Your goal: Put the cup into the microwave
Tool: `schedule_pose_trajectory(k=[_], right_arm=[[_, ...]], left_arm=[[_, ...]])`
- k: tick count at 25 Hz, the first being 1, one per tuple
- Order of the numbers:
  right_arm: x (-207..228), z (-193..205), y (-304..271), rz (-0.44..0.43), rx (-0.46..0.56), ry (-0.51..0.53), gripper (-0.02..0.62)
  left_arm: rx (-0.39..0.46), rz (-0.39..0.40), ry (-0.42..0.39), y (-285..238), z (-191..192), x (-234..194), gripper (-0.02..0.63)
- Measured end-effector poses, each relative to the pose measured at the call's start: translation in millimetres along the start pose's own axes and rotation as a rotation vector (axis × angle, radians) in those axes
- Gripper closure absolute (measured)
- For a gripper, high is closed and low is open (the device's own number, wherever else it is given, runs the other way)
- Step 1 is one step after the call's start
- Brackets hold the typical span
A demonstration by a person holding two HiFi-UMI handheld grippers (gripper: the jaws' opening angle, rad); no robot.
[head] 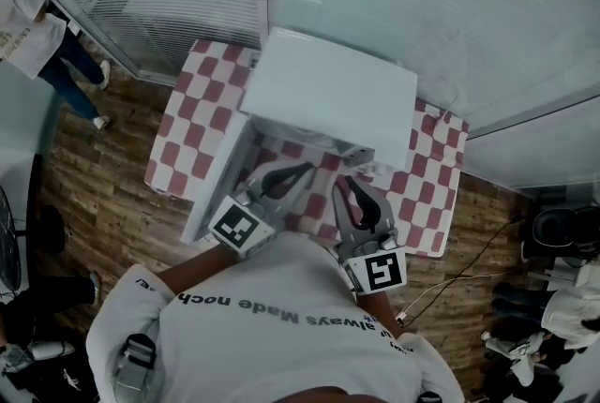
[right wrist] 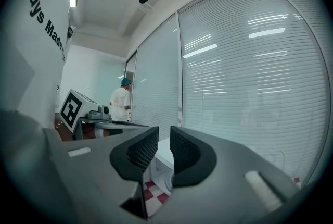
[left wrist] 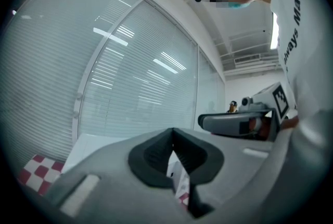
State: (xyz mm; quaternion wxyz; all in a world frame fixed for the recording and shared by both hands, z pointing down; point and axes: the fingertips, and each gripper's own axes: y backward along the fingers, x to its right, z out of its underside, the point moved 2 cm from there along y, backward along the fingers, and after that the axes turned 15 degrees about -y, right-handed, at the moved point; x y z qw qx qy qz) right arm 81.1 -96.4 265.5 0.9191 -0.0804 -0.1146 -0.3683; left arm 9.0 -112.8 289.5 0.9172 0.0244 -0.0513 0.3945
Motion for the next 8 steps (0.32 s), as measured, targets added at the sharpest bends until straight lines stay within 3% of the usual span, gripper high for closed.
schedule_pose_trajectory(k=[8], right_arm=[[1.3, 2.4, -4.3, 0.006, -0.004, -0.007, 0.525]], left_arm=[[0.012, -0.014, 0.020, -0.1, -1.7, -7.3, 0.603]])
